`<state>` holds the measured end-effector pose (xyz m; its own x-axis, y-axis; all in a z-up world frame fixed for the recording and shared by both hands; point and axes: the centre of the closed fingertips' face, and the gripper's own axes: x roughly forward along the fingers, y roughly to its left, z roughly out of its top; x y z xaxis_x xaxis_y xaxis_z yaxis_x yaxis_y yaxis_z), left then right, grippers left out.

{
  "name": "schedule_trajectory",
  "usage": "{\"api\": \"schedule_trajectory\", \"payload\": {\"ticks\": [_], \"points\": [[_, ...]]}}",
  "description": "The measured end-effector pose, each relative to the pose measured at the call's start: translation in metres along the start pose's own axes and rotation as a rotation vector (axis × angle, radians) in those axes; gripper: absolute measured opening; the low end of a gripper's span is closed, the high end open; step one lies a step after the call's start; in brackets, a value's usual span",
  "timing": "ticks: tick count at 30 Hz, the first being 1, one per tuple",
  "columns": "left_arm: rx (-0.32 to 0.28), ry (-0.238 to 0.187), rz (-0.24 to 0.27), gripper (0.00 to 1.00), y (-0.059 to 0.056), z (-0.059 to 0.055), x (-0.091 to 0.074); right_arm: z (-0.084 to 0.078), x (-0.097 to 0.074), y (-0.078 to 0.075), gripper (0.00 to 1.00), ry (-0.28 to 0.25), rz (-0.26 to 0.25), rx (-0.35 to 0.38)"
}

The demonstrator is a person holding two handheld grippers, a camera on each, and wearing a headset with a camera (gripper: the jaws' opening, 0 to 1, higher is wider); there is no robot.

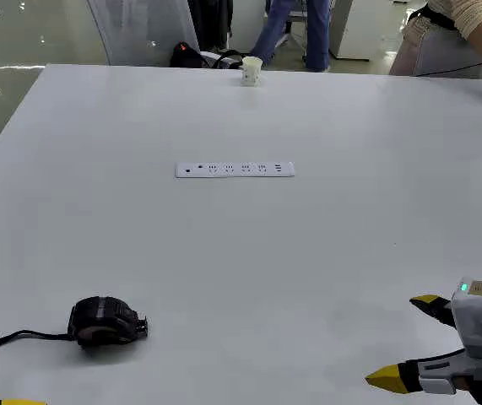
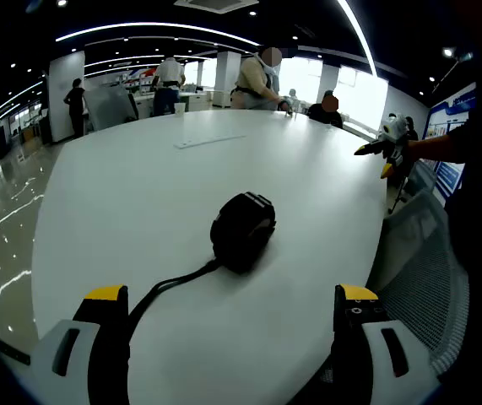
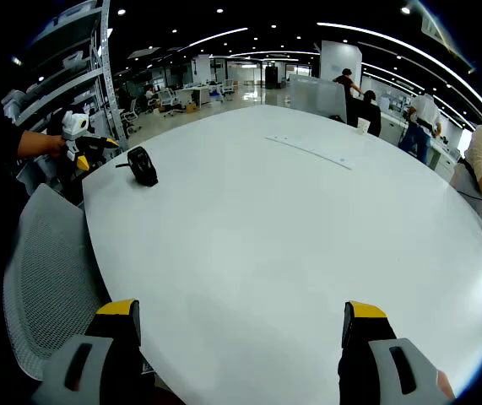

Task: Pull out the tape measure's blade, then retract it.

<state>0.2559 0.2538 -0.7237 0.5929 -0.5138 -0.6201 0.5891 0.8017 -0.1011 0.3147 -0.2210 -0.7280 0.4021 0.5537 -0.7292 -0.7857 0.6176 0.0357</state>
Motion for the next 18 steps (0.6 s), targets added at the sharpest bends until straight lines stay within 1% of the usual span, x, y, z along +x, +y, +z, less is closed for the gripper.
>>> {"api": "schedule_trajectory", "payload": {"ticks": [6, 15, 16, 17, 18], "points": [[0.001, -0.003, -0.006, 0.99, -0.0013, 0.0015, -0.0013, -0.0014, -0.0041, 0.0004, 0.99, 0.003, -0.001, 0.000], [0.002, 0.015, -0.018, 0.99, -0.0035, -0.0055, -0.0047, -0.0039, -0.0044, 0.0028, 0.99, 0.003, 0.003, -0.007], [0.002, 0.019, -0.019, 0.99, -0.0028, -0.0060, -0.0046, -0.0028, -0.0033, 0.0033, 0.99, -0.005, 0.004, -0.022], [0.003, 0.021, -0.020, 0.99, -0.0026, -0.0065, -0.0047, -0.0003, -0.0021, 0.0007, 0.99, -0.021, -0.012, -0.053], [0.005, 0.025, -0.025, 0.99, -0.0019, -0.0070, -0.0044, 0.0009, 0.0003, -0.0023, 0.99, -0.025, -0.031, -0.138]]}}
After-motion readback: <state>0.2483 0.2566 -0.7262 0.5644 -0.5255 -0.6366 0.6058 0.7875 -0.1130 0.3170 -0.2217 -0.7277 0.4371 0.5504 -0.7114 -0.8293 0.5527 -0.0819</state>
